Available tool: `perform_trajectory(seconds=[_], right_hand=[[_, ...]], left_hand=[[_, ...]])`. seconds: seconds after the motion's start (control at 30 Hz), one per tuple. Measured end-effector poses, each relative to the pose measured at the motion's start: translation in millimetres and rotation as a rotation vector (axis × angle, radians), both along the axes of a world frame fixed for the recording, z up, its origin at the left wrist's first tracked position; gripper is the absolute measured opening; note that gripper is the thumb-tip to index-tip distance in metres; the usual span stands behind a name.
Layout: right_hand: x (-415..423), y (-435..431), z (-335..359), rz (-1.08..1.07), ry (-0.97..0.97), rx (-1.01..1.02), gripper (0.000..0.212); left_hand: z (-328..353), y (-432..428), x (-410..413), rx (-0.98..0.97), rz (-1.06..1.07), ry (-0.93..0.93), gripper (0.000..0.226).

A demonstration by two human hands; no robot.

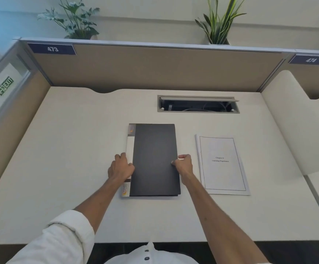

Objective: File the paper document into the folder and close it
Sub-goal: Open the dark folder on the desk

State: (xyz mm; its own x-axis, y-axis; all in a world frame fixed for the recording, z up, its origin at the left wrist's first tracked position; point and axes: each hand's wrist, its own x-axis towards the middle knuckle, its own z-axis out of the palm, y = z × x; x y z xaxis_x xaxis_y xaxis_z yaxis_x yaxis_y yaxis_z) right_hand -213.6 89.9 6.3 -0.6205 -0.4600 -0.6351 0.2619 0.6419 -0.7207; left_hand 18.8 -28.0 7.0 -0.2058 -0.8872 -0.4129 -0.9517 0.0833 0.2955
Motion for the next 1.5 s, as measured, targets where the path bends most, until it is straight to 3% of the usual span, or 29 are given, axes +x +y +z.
perform_trajectory(seconds=[0.1, 0.27, 0.37, 0.5, 0.67, 0.83, 0.93, 1.13, 1.23, 1.5], right_hand=[[0.0, 0.6, 8.6, 0.003, 0.037, -0.021, 0.04], [17.4, 0.2, 39.4, 0.039, 0.229, -0.213, 0.01], [39.6, -1.8, 61.2, 0.089, 0.308, -0.451, 0.02], [71.4, -9.0, 81.8, 0.219, 0.186, -0.646, 0.028], [106.4, -22.3, 89.4, 0.368, 0.112, -0.755, 0.042], [131.6, -36.3, 50.4, 0.649, 0.377, -0.573, 0.04], [134.9, -40.1, 21.0, 0.844, 0.667, -0.32, 0.051], [127.4, -31.4, -30.1, 1.183, 0.883, -0.018, 0.075], [123.8, -25.3, -47.3, 1.216, 0.924, 0.035, 0.077], [107.0, -8.6, -61.6, 1.251, 0.961, 0.022, 0.072]], left_hand=[[13.3, 0.7, -6.2, -0.086, 0.105, 0.072, 0.054], [51.6, -3.9, -22.4, -0.083, 0.046, 0.281, 0.041], [82.6, -3.5, -35.9, -0.1, -0.018, 0.37, 0.053], [119.0, -0.3, -41.4, -0.13, -0.056, 0.36, 0.091], [145.2, -16.9, -10.6, -0.205, -0.001, 0.379, 0.084], [169.8, -44.2, 29.1, -0.405, 0.044, 0.372, 0.038], [162.0, -63.3, 57.3, -0.456, 0.08, 0.246, 0.048], [118.8, -81.7, 96.9, -0.442, 0.055, 0.028, 0.085], [88.0, -80.8, 109.1, -0.467, 0.064, -0.059, 0.096], [12.2, -82.3, 145.5, -0.384, 0.095, -0.074, 0.089]])
